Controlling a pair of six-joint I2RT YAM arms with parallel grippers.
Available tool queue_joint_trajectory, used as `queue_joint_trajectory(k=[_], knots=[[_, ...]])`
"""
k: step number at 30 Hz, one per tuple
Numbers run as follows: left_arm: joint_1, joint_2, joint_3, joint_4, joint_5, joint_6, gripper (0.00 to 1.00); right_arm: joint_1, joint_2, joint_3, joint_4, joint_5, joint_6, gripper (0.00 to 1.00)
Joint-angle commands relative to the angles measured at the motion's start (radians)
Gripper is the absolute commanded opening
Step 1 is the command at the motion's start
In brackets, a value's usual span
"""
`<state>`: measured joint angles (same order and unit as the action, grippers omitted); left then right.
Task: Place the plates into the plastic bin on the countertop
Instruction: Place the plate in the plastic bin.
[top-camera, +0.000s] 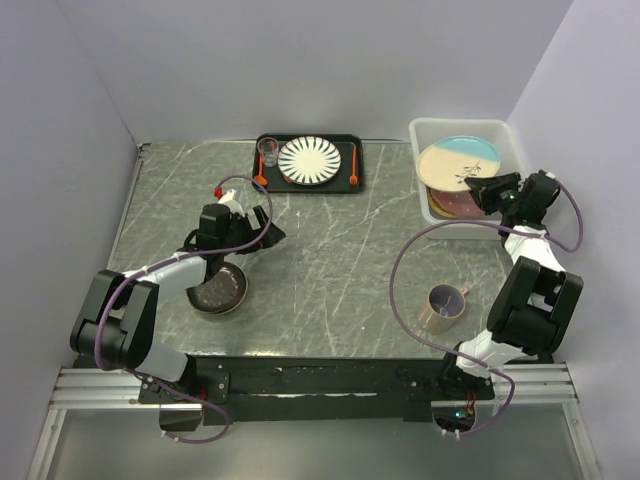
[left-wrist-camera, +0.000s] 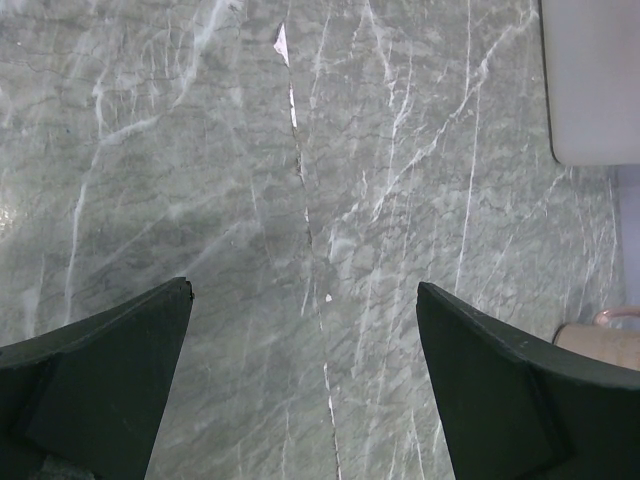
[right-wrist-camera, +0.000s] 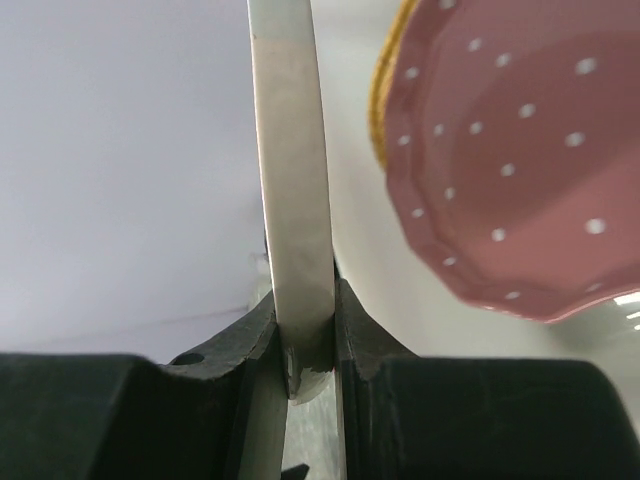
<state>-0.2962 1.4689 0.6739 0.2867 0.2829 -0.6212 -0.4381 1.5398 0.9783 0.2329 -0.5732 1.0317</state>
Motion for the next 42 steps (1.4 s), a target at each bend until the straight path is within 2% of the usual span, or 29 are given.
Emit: queue_joint_trajectory(k=[1, 8, 27, 42], knots=[[-0.003, -0.021, 0.013, 0.039, 0.019, 0.012, 0.99, -0.019, -0.017, 0.103, 0.183, -0.019, 0.059, 0.00], [-0.003, -0.009, 0.012, 0.045, 0.022, 0.014, 0.99, -0.031, 0.003, 0.157, 0.158, -0.008, 0.057, 0.00], [-0.003, -0.038, -0.002, 0.028, -0.025, 0.024, 0.99, -0.056, 0.094, 0.148, 0.132, 0.025, 0.008, 0.00], [-0.004, -0.018, 0.000, 0.042, -0.016, 0.020, 0.99, -0.056, 0.163, 0.071, 0.190, 0.004, -0.002, 0.00]])
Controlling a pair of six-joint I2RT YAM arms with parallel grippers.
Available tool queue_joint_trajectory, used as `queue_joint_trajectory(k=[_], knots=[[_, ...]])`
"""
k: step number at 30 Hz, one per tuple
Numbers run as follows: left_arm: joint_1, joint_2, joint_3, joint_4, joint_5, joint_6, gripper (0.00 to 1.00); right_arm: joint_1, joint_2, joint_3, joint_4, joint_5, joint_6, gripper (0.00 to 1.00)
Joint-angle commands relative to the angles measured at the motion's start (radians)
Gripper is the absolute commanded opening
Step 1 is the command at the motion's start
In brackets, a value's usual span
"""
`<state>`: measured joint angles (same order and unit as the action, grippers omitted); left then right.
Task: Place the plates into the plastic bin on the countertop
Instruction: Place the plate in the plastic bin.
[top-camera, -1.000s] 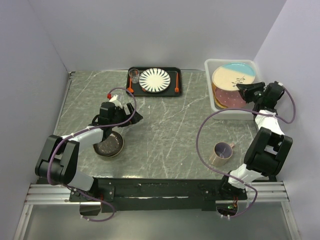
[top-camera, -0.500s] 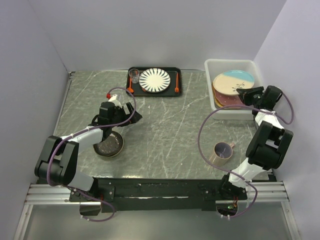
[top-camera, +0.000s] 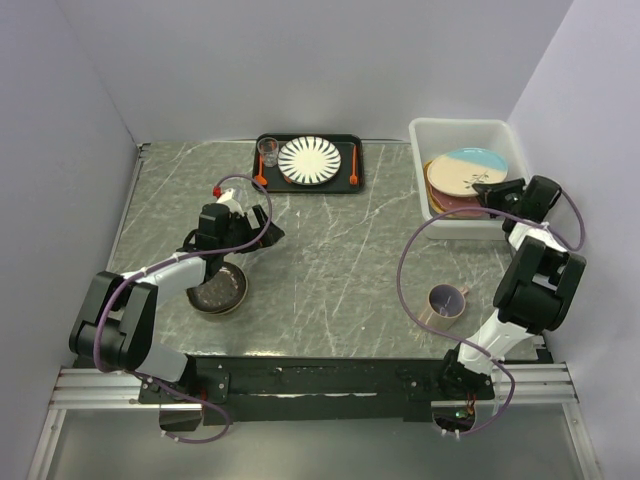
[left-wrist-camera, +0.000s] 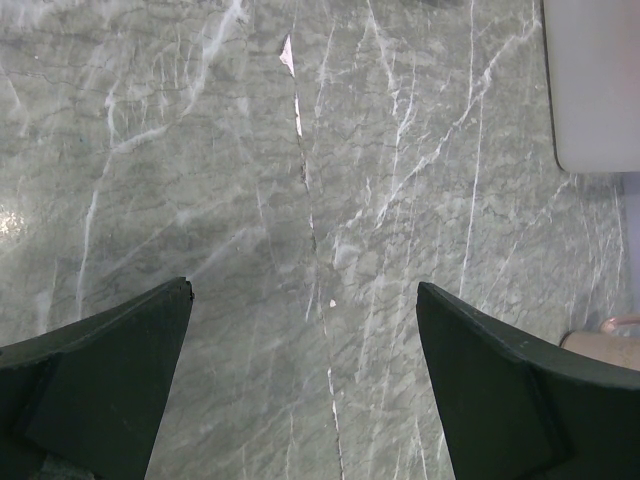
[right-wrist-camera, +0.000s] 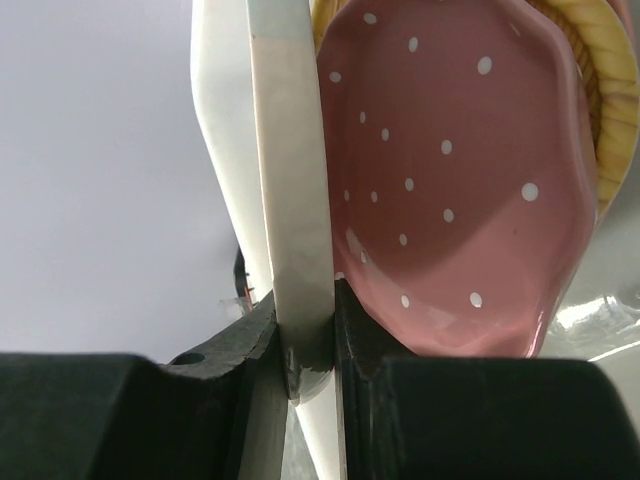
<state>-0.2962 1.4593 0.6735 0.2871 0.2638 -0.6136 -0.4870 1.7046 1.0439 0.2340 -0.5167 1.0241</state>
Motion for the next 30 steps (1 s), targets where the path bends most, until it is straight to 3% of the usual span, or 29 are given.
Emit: queue_joint_trajectory(k=[1, 7, 14, 15, 18, 30], knots=[[-0.003, -0.007, 0.000, 0.041, 0.003, 0.014, 0.99, -0.005, 0.006, -0.007, 0.192, -0.054, 0.008, 0.00], [-0.003, 0.001, 0.005, 0.041, 0.005, 0.012, 0.99, -0.005, 0.023, -0.083, 0.240, -0.077, 0.021, 0.02], [-0.004, -0.007, 0.003, 0.041, 0.005, 0.015, 0.99, -0.013, 0.029, -0.114, 0.212, -0.074, -0.007, 0.37], [-0.004, -0.007, 0.003, 0.041, 0.006, 0.017, 0.99, -0.013, 0.026, -0.111, 0.183, -0.068, -0.025, 0.47], [-0.003, -0.005, 0.003, 0.044, 0.006, 0.017, 0.99, -0.013, 0.003, -0.107, 0.125, -0.033, -0.065, 0.60], [-0.003, -0.013, 0.000, 0.041, 0.009, 0.017, 0.99, -0.013, -0.062, -0.093, -0.015, 0.055, -0.142, 0.78]])
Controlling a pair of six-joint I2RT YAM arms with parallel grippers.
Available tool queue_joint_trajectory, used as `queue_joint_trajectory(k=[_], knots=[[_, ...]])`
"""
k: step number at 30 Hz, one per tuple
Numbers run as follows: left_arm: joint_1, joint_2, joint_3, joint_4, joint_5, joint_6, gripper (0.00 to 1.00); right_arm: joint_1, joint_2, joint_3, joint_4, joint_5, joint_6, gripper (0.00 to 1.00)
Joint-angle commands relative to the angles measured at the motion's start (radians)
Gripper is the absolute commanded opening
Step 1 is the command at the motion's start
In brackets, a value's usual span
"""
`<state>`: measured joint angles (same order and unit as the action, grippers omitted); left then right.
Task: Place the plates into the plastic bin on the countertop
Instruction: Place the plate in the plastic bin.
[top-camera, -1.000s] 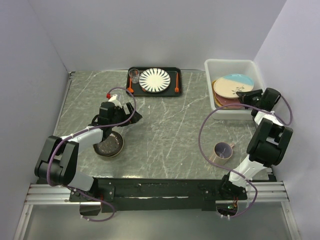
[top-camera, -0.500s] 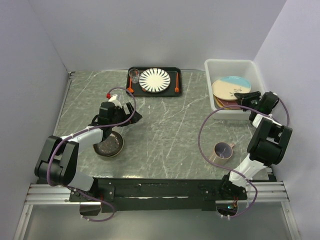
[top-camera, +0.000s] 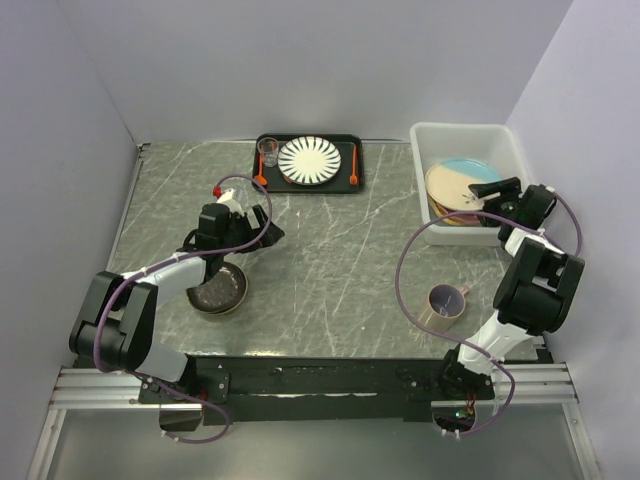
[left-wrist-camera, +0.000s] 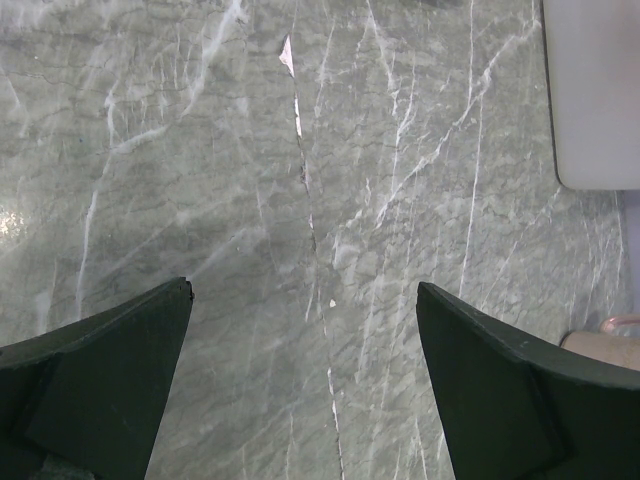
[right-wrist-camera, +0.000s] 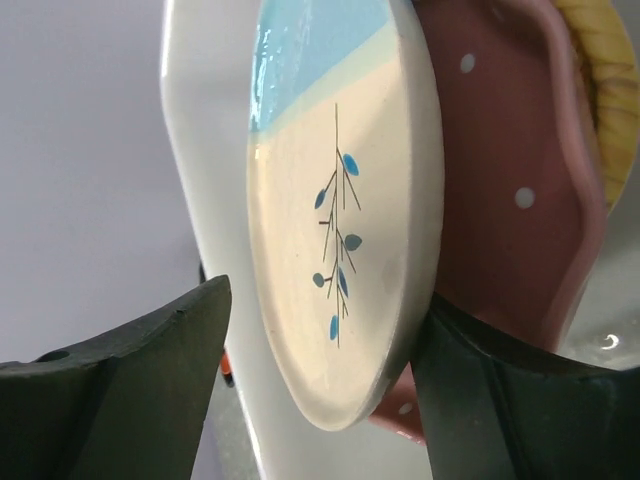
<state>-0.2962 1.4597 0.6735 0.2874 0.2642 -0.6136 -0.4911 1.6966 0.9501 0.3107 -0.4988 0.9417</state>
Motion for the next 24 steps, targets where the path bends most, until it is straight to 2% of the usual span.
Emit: queue_joint_trajectory(k=[1, 9, 12, 17, 24], knots=[[-0.003, -0.015, 0.000, 0.041, 0.010, 0.015, 0.99, -0.009, -0.057, 0.004, -0.102, 0.043, -0.066, 0.80], [-0.003, -0.028, -0.003, 0.035, 0.004, 0.018, 0.99, -0.009, -0.156, -0.004, -0.168, 0.152, -0.109, 0.96], [-0.003, -0.033, -0.003, 0.029, -0.005, 0.018, 0.99, -0.006, -0.205, 0.002, -0.177, 0.201, -0.121, 0.99], [-0.003, -0.036, 0.000, 0.016, -0.020, 0.020, 0.99, 0.017, -0.262, 0.027, -0.214, 0.284, -0.162, 1.00], [-0.003, -0.038, 0.001, 0.001, -0.036, 0.025, 0.99, 0.034, -0.252, 0.050, -0.232, 0.293, -0.164, 1.00]])
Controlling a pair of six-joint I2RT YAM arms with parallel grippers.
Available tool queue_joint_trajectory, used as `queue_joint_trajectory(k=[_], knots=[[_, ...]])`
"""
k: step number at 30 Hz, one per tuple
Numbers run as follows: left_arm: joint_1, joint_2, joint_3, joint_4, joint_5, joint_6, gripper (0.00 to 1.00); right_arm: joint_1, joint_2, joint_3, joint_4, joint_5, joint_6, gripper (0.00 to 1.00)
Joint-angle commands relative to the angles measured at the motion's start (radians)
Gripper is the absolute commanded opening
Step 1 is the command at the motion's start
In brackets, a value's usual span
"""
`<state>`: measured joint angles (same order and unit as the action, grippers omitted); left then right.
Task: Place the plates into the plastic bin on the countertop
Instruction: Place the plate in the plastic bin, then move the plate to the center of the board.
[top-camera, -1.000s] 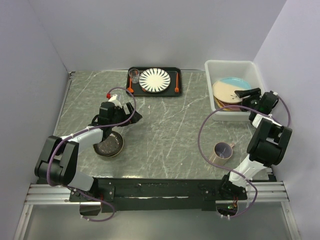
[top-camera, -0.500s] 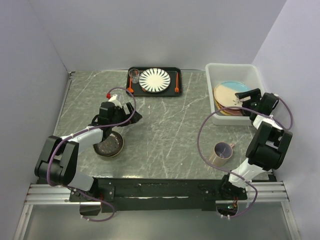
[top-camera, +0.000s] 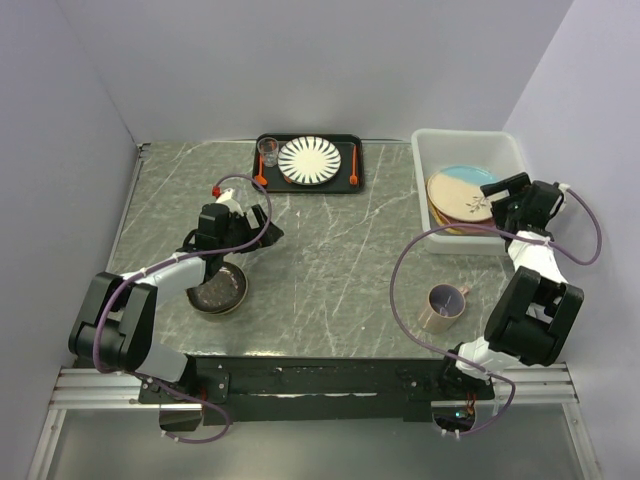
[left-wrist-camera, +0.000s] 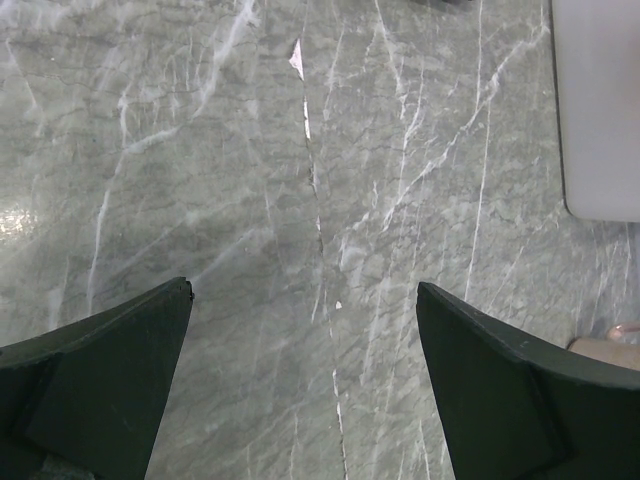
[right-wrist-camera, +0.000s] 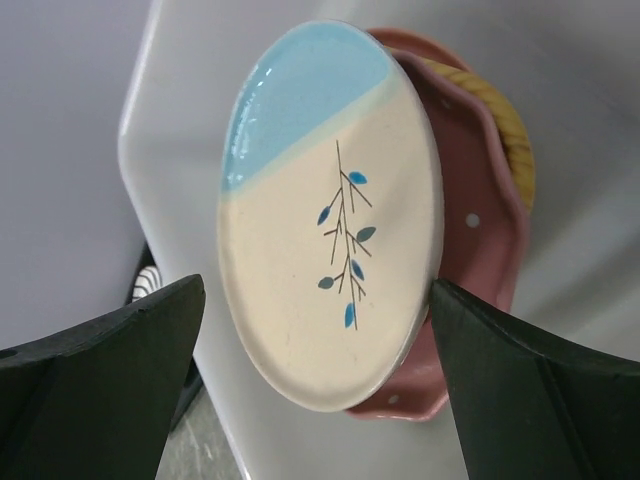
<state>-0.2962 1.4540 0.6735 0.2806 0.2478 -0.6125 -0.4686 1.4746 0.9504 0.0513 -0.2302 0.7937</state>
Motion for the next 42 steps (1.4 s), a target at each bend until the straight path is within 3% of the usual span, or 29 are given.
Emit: queue_joint_trajectory(k=[1, 7, 17, 27, 42], knots=[[-0.003, -0.032, 0.001, 0.008, -0.021, 0.022, 0.99, 0.012, -0.027, 0.048, 0.025, 0.020, -0.016, 1.00], [-0.004, -0.029, 0.005, 0.003, -0.024, 0.023, 0.99, 0.010, -0.028, 0.021, 0.019, 0.011, -0.008, 1.00], [-0.003, -0.049, 0.009, -0.030, -0.068, 0.028, 0.99, 0.062, -0.217, -0.042, 0.055, 0.081, -0.025, 1.00], [-0.004, -0.050, 0.024, -0.072, -0.116, 0.020, 0.99, 0.310, -0.249, 0.091, -0.045, 0.147, -0.109, 1.00], [0.058, -0.086, 0.049, -0.192, -0.223, -0.029, 0.99, 0.678, -0.057, 0.129, -0.054, 0.127, -0.126, 1.00]])
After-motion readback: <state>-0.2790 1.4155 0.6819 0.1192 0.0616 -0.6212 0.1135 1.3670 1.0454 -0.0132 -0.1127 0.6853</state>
